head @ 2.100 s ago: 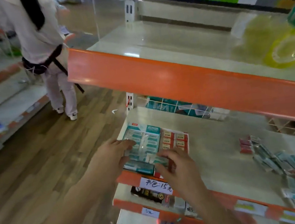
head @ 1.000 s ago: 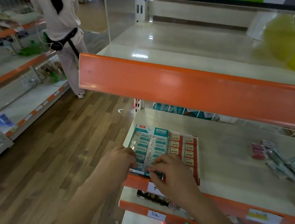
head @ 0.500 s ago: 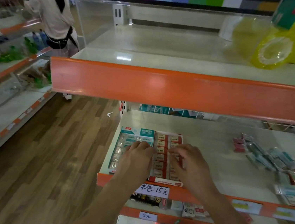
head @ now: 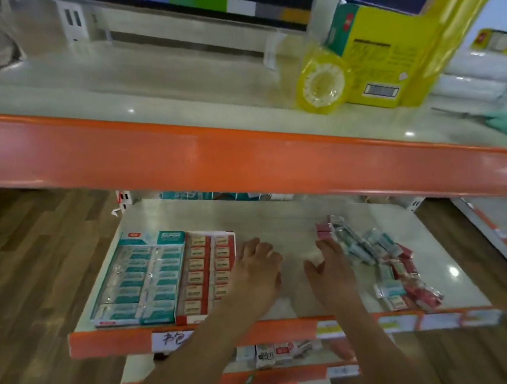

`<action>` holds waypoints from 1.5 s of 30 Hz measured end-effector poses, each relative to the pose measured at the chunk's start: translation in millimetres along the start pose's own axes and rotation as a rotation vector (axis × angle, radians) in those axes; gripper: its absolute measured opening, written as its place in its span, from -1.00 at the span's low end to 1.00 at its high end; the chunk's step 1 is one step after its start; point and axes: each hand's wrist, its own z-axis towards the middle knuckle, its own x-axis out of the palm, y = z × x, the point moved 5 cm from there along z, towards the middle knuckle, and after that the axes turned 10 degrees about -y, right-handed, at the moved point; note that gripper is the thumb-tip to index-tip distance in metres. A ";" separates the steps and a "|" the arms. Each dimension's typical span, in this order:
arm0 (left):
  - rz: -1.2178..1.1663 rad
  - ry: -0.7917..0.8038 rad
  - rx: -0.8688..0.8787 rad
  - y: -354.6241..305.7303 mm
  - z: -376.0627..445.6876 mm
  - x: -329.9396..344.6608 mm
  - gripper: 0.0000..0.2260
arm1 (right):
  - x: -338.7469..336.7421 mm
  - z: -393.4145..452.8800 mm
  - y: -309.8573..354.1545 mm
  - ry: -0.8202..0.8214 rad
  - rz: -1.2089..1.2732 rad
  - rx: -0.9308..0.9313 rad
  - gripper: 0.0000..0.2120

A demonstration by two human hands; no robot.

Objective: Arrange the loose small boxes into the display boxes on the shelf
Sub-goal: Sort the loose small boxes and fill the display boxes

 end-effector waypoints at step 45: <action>-0.122 -0.152 -0.182 -22.0 -19.9 33.9 -0.75 | -20.2 -18.0 -18.9 -0.230 0.258 -0.081 -0.91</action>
